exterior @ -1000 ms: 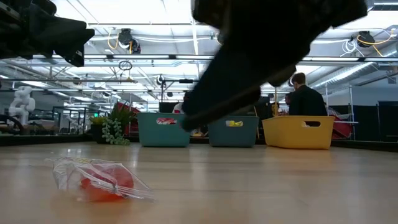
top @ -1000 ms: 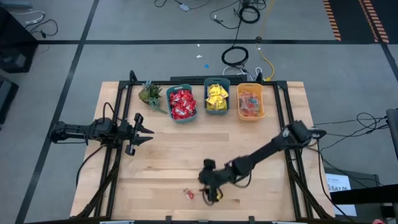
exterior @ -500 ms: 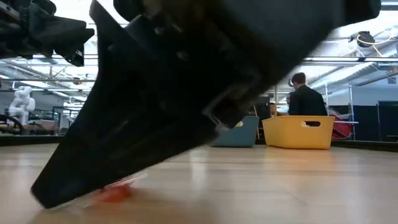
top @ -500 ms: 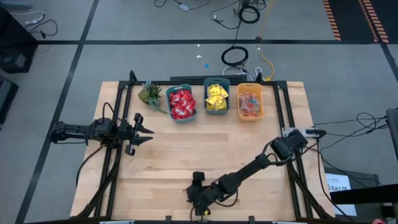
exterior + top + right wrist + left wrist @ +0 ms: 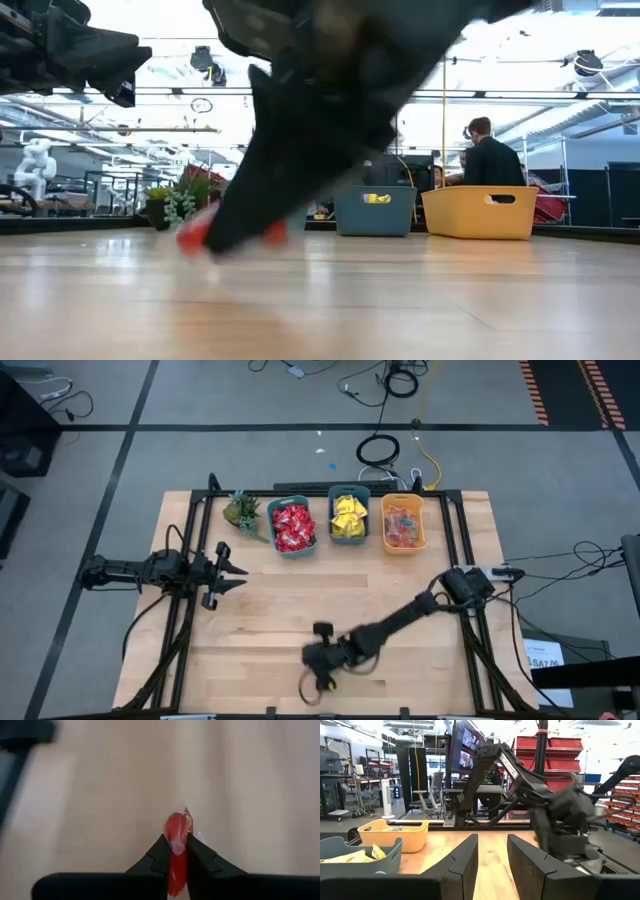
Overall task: Sort candy
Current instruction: Put the red gummy candy into the yellow bin
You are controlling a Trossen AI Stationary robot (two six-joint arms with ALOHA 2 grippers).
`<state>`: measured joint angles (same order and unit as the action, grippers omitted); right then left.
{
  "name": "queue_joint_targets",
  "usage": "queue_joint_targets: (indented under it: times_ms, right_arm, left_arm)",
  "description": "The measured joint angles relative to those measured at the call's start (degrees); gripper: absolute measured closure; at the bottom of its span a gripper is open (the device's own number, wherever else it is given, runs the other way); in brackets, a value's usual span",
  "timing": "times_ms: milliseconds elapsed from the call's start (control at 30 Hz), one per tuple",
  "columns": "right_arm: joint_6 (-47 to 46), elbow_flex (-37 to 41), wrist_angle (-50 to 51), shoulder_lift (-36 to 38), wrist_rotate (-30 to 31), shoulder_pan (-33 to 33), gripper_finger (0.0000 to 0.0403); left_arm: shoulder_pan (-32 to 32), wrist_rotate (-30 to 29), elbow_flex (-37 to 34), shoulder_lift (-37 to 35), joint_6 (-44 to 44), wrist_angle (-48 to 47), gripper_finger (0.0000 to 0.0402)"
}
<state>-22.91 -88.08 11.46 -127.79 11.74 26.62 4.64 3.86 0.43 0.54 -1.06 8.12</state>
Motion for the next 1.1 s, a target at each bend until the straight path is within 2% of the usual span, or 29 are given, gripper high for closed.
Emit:
queue_joint_targets:
  times_ms: [133, 267, 700, 900, 1100]
  right_arm:
    - [4.6, 0.1, 5.3, 5.3, 0.8, -4.6, 0.0396]
    - [8.1, 2.0, 8.8, 11.4, 1.0, -8.9, 0.0395]
    - [10.5, 23.2, 8.0, 40.2, 1.9, -27.8, 0.0396]
    - [5.3, 29.9, 8.5, 49.2, 2.2, -41.1, 0.0396]
    - [-0.7, 32.0, 13.8, 51.5, 4.6, -52.8, 0.0383]
  left_arm:
    - [0.0, 0.0, 0.0, 0.0, 0.0, -0.1, 0.0288]
    - [0.0, 0.0, 0.0, 0.0, 0.0, -0.1, 0.0288]
    - [0.0, 0.0, 0.0, 0.0, 0.0, -0.1, 0.0288]
    - [0.0, 0.0, 0.0, 0.0, 0.0, -0.1, 0.0288]
    - [0.0, 0.0, 0.0, 0.0, 0.0, -0.1, 0.0288]
